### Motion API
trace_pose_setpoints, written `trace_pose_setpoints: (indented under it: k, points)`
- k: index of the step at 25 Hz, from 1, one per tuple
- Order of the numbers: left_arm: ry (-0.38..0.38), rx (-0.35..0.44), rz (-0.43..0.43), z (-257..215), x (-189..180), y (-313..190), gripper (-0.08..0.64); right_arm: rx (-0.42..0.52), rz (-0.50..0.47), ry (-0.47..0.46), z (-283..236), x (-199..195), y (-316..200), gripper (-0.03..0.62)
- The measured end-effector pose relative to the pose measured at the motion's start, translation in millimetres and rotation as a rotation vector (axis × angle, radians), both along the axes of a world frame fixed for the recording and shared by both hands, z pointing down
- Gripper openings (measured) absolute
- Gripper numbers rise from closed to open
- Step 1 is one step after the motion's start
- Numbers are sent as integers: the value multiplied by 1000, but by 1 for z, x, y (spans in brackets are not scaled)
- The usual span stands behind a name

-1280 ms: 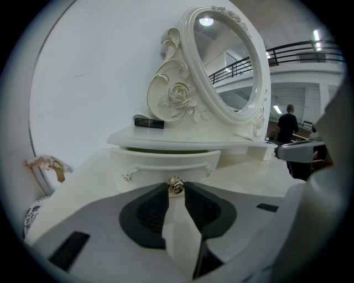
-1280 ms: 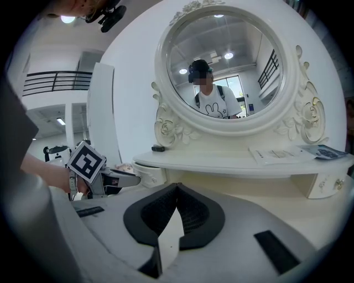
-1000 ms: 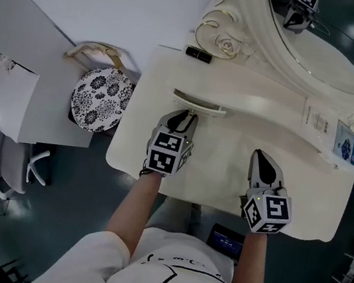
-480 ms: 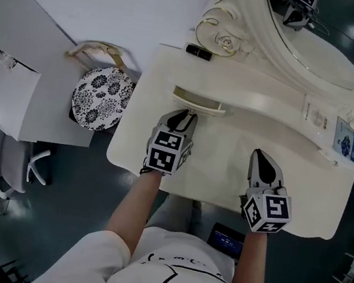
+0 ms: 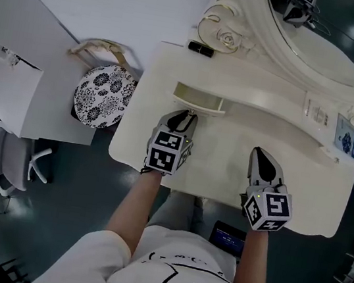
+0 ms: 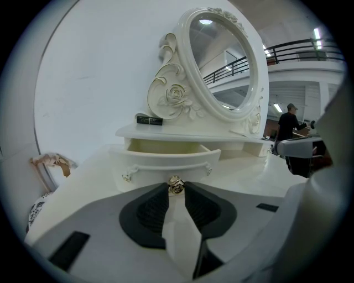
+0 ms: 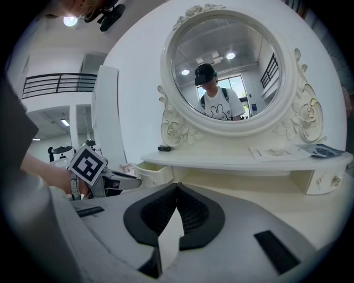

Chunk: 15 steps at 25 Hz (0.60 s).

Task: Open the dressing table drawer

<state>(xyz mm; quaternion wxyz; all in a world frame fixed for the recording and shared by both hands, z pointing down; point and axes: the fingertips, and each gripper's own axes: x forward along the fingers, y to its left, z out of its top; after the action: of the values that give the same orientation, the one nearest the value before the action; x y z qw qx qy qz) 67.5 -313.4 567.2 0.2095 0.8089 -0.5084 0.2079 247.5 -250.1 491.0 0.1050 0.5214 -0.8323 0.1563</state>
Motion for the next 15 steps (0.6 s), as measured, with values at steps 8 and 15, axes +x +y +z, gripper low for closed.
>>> trace_pose_setpoints:
  k: [8, 15]
  points:
    - [-4, 4, 8, 0, -1, 6, 107, 2, -10, 3, -1, -2, 3, 20]
    - [-5, 2, 9, 1, -3, 14, 107, 9, -17, 4, -3, -7, 7, 20]
